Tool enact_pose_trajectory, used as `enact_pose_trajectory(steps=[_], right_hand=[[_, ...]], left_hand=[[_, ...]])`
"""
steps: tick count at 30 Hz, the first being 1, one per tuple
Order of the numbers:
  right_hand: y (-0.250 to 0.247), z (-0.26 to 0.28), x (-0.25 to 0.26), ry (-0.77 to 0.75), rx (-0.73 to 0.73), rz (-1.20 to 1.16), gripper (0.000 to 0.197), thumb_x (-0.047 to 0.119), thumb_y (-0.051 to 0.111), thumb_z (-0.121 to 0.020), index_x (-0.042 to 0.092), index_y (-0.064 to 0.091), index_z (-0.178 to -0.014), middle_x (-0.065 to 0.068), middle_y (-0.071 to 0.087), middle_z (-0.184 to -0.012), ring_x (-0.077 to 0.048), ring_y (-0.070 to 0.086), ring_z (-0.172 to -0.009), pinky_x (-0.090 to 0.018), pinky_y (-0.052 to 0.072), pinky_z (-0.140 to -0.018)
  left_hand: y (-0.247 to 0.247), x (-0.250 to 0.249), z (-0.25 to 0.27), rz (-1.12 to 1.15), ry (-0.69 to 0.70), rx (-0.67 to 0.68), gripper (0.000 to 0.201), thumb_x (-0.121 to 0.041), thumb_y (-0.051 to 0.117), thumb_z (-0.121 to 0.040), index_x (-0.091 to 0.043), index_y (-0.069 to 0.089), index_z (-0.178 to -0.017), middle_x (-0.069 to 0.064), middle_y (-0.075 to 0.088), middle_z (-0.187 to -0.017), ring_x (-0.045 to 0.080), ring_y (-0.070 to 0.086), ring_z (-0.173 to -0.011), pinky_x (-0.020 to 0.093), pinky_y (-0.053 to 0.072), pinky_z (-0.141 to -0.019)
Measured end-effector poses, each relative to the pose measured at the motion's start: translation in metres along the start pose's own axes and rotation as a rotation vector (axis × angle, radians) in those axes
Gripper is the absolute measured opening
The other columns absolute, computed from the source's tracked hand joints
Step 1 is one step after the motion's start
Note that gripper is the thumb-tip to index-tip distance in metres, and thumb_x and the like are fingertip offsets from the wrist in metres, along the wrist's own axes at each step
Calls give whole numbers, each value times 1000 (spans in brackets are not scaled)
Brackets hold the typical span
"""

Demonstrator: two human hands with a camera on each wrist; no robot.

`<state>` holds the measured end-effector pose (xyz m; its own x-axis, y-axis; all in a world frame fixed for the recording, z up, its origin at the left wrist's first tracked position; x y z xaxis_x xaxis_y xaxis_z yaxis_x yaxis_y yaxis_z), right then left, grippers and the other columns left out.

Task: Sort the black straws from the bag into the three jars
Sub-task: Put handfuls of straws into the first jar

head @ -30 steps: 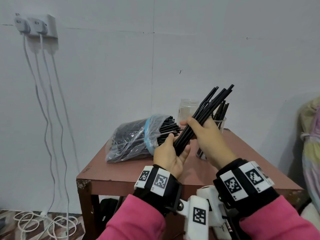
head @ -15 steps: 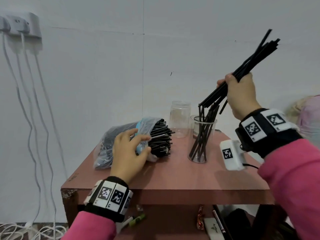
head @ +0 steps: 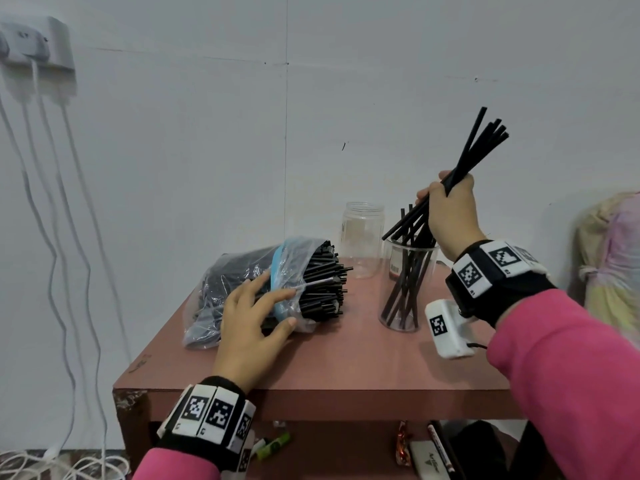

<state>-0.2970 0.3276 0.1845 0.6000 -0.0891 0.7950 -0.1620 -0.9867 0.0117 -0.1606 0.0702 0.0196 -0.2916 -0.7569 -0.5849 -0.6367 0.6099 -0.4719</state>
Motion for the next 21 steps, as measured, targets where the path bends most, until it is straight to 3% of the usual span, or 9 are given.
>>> enact_pose_trajectory(steps=[6, 11, 13, 16, 19, 21], right_hand=[[-2, -7, 20, -153, 5, 88, 14, 9, 32, -98, 17, 35, -110, 1, 54, -82, -9, 52, -70, -17, 44, -64], [16, -2, 3, -5, 178, 197, 10, 9, 38, -98, 15, 42, -105, -5, 60, -89, -15, 59, -75, -26, 51, -72], [20, 1, -11, 113, 204, 196, 12, 3, 41, -93, 11, 45, -101, -9, 62, -87, -18, 62, -72, -28, 53, -70], [23, 5, -27, 263, 260, 201, 18, -4, 55, -80, 5, 49, -96, -17, 64, -82, -27, 68, -69, -42, 59, -74], [22, 4, -27, 293, 250, 223, 28, -7, 66, -66, 6, 52, -87, -18, 67, -86, -32, 69, -79, -51, 57, -81], [22, 3, -22, 287, 227, 156, 29, -11, 66, -68, 7, 54, -88, -20, 65, -94, -28, 63, -79, -47, 55, -80]], left_hand=[[0, 0, 0, 15, 19, -16, 42, -57, 48, -69, -57, 54, -111, -23, 32, -144, 7, 19, -132, 34, 18, -108], [0, 1, 0, 3, 24, -23, 45, -58, 48, -69, -52, 56, -114, -23, 31, -144, 8, 19, -132, 33, 17, -108], [0, 1, 1, 11, 25, -21, 45, -58, 48, -69, -52, 56, -113, -25, 31, -144, 6, 18, -132, 33, 17, -108], [0, 1, 2, 19, 30, -19, 44, -58, 49, -69, -54, 56, -113, -30, 28, -142, 3, 17, -131, 32, 16, -108], [0, 2, 1, 21, 31, -13, 43, -57, 50, -69, -55, 55, -112, -33, 27, -142, 2, 17, -131, 31, 16, -109], [0, 2, 1, 15, 27, -13, 44, -57, 50, -69, -54, 56, -113, -30, 28, -143, 4, 17, -132, 32, 16, -109]])
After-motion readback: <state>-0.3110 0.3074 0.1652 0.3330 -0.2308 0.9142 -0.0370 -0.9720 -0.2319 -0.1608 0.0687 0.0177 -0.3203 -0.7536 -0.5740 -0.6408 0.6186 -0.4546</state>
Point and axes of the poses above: each hand's wrist, its own z-axis away from the middle knuckle, its own y-axis out of the palm, x = y × z, the point moved 5 cm from there along -z, towards the middle knuckle
